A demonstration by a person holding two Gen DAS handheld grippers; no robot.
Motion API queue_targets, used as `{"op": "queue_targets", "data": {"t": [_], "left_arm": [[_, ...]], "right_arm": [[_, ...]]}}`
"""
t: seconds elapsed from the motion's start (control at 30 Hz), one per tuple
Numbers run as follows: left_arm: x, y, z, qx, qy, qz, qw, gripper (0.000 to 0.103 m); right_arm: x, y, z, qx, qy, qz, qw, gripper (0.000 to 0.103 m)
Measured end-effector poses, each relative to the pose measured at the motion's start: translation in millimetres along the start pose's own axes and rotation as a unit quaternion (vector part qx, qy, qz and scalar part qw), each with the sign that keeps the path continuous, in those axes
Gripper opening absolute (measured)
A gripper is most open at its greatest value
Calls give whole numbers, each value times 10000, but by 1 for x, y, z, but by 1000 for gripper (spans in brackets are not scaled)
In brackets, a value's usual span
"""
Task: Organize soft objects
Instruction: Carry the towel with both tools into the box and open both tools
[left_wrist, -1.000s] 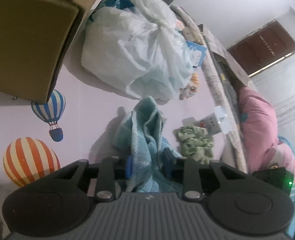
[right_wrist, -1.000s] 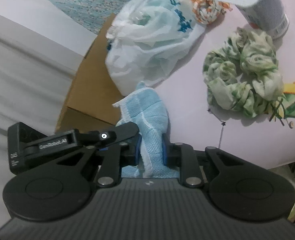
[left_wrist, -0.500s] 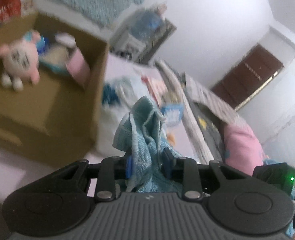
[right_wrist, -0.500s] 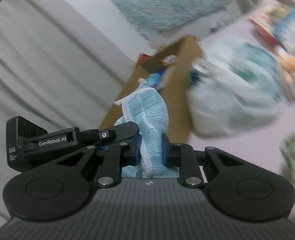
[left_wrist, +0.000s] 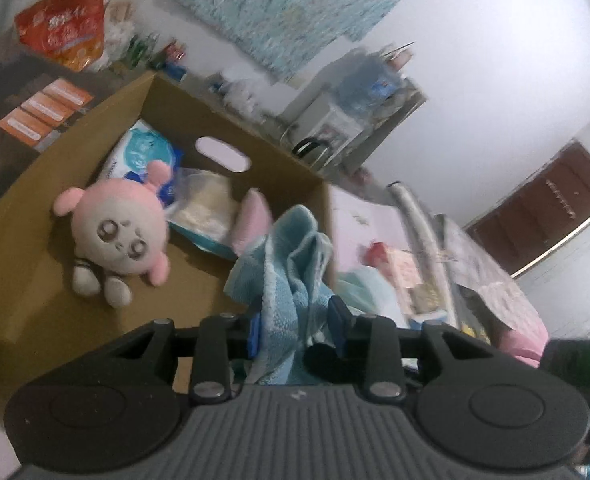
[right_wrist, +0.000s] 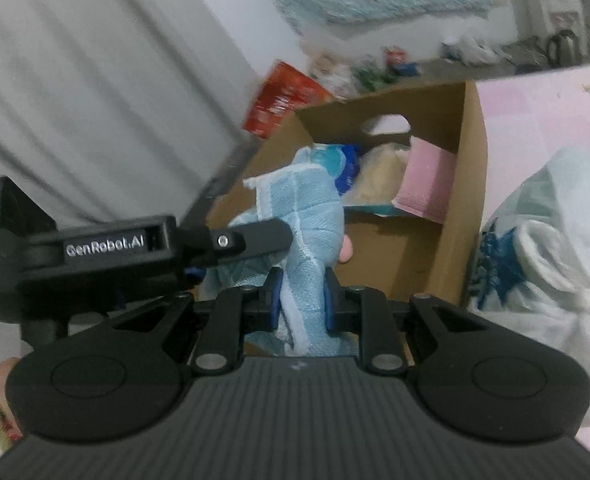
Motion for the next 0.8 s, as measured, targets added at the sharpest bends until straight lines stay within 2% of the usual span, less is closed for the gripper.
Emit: {"op": "queue_targets", "data": {"t": [0.2, 0.27, 0.37, 0.4, 0.57, 0.67, 0.73, 0.8], "left_arm": [[-32, 46, -36, 32, 663, -339, 9972, 36], [-40, 54, -44, 9, 770, -410, 9962, 39], [-55, 52, -50, -227, 1158, -172, 9929, 50], [-61, 52, -49, -280, 1305, -124, 9910, 50], [-80, 59, -45, -538, 1563, -403, 9854, 50], [-85, 69, -46, -430, 1640, -411, 9847, 50], [-86, 76, -46, -304, 1643, -412, 9851, 50], [-87, 83, -48, -212, 1628, -419, 9855, 49]], "right_arm": [[-77, 23, 8, -427, 314, 674, 9963, 18], [-96, 26, 12, -551, 371, 860, 9941, 18], [-115, 26, 17, -665, 382, 1150, 9904, 18], [-121, 26, 17, -649, 368, 1283, 9889, 19], [-138, 26, 15, -583, 517, 1636, 9834, 22], [-148, 28, 18, -329, 775, 1701, 9818, 38], [-150, 28, 21, -298, 925, 1686, 9809, 64], [-147, 29, 20, -230, 857, 1713, 9812, 71]]}}
Point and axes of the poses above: each gripper's, at about its wrist camera, not at the fingertips, and x roughly against the way its jaws point, y to its left, z to its underside, the point moved 9 cm from there along -x, roughly the way its jaws point, and after that the axes turned 15 degrees about z, right-handed, at the moved point
